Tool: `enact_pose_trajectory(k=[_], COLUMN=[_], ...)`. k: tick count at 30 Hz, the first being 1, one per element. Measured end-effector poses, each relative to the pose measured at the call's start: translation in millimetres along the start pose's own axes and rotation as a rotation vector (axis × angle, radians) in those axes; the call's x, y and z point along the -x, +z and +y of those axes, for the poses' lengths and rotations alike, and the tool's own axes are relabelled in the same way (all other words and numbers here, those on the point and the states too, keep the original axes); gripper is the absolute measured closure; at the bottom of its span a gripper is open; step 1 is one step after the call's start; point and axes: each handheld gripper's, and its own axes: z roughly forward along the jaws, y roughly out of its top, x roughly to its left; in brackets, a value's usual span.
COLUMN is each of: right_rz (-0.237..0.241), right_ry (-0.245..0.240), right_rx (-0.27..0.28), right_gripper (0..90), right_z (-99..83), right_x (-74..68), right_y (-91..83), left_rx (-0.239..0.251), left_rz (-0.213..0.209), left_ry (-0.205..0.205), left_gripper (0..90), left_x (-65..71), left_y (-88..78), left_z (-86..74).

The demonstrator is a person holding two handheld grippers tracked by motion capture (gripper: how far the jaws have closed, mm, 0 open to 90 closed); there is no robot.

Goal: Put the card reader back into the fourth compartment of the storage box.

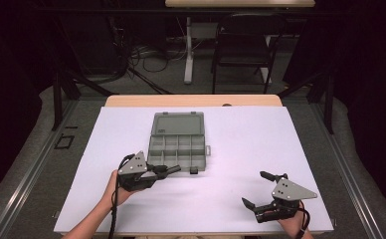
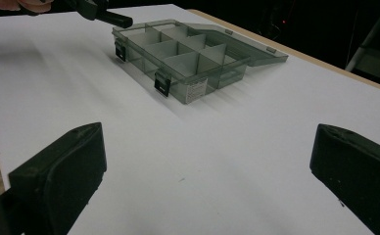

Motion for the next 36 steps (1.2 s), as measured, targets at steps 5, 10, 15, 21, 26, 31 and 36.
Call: enact_pose_trajectory(k=[5, 10, 15, 21, 26, 31, 36], right_rz=[-0.001, -0.002, -0.004, -0.002, -0.001, 0.001, 0.002], right_ry=[0.000, 0.002, 0.000, 0.000, -0.001, 0.000, 0.000], right_rx=[0.000, -0.003, -0.002, -0.002, -0.002, -0.005, -0.009], right_gripper=[0.0, 0.0, 0.0, 0.0, 0.0, 0.0, 0.0], right_z=[0.1, 0.0, 0.0, 0.0, 0.0, -0.1, -0.2], right_x=[-0.2, -0.2, -0.2, -0.1, -0.3, -0.1, -0.2], right_y=[0.1, 0.3, 0.6, 0.8, 1.2, 1.3, 1.9], left_rx=[0.004, 0.008, 0.013, 0.015, 0.018, 0.024, 0.028], left_rz=[0.022, 0.039, 0.065, 0.085, 0.100, 0.115, 0.125], left_ry=[-0.008, -0.011, -0.017, -0.035, -0.047, -0.060, -0.067], left_gripper=[74.3, 74.3, 74.3, 74.3, 74.3, 74.3, 74.3], left_x=[0.0, 0.1, -0.5, -2.6, -4.8, -7.4, -8.9], left_y=[0.7, 2.0, 2.6, 4.7, 6.8, 8.3, 10.8], left_z=[1.1, 2.7, 4.3, 5.6, 6.0, 7.2, 9.2])
